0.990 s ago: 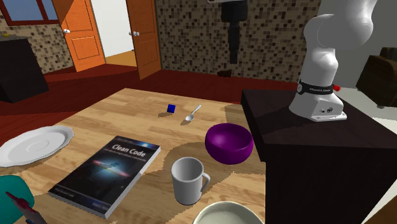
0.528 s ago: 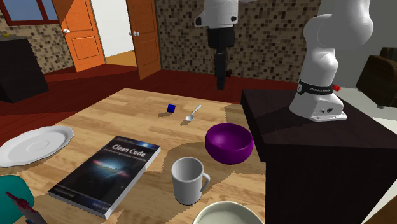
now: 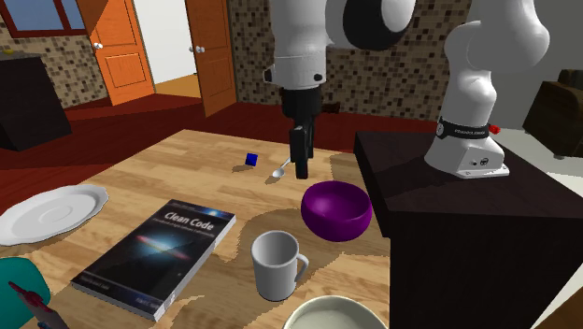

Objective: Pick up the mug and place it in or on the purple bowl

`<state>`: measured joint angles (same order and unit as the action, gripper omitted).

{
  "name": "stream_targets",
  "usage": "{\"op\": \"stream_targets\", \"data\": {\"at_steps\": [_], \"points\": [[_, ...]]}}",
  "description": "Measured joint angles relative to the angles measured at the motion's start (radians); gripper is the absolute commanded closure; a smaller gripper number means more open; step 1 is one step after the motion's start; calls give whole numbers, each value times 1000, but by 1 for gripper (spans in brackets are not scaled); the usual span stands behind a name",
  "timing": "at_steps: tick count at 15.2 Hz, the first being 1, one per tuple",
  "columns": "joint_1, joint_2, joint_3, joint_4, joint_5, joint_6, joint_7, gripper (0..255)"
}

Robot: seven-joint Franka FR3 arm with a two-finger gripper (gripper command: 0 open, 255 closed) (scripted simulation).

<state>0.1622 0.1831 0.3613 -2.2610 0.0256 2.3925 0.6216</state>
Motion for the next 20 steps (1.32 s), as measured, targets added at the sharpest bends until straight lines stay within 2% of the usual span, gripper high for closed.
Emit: {"op": "stream_targets", "data": {"at_steps": [5,10,20], "points": [[61,205,-18,147,-77,57,93,0],[128,384,-48,297,-126,89,154,0],[157,476,-71,328,-151,151,174,0]]}}
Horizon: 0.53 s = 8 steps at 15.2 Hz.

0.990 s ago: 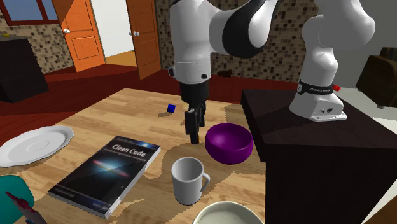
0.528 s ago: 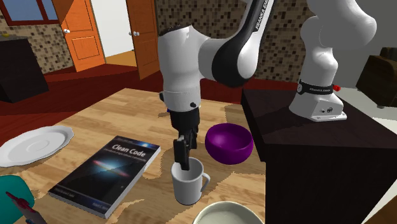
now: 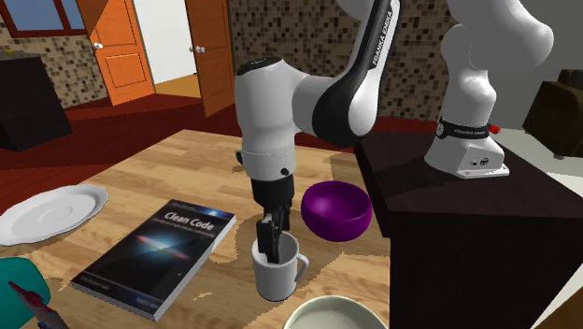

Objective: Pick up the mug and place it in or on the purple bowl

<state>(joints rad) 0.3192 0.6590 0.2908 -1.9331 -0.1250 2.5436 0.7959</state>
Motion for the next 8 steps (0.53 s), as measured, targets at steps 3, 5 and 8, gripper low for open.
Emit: {"op": "stream_targets", "data": {"at_steps": [3,5,8], "points": [[0,1,0,0,0,1,0,0],[0,1,0,0,0,1,0,255],[0,1,0,0,0,1,0,255]]}}
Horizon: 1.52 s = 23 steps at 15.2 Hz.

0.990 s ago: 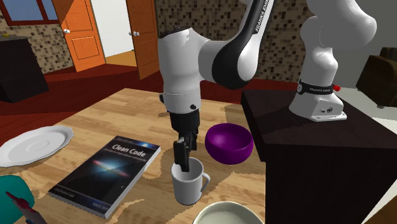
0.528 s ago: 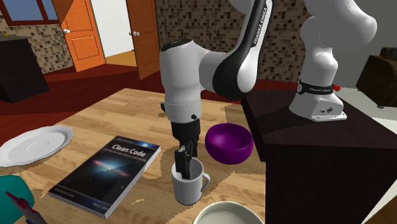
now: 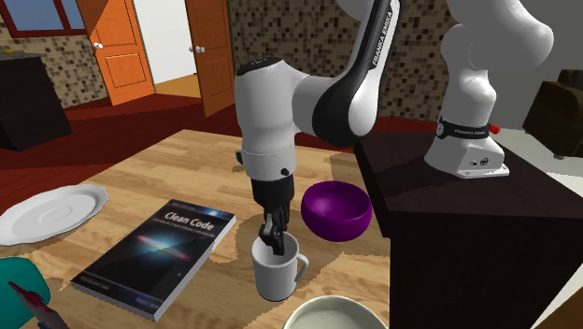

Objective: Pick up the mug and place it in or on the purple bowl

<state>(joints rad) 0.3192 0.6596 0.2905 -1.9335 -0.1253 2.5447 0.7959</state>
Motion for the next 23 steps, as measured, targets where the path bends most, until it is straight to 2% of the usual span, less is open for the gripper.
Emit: {"op": "stream_targets", "data": {"at_steps": [8,23], "points": [[-1,-5,1,-2,1,-3,-1,255],[-35,-163,45,-24,49,-137,-18,255]]}}
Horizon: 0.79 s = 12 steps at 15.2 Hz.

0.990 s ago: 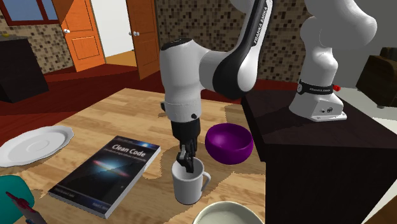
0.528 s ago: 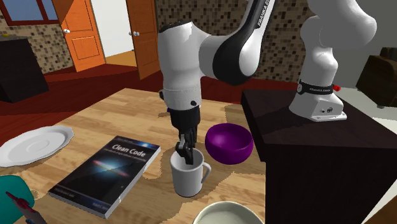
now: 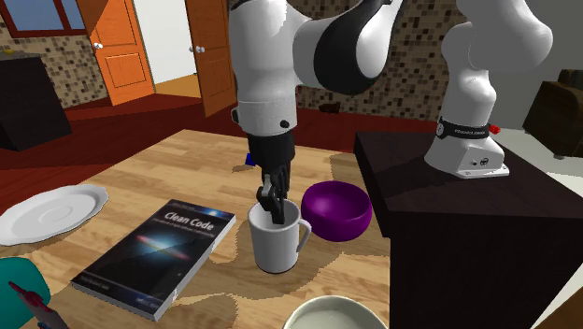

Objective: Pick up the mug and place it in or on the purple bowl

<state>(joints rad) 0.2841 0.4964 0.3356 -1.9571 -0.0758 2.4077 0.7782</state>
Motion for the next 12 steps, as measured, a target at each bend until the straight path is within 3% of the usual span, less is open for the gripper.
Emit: {"op": "stream_targets", "data": {"at_steps": [12], "points": [[-23,-106,25,18,40,-121,-18,255]]}}
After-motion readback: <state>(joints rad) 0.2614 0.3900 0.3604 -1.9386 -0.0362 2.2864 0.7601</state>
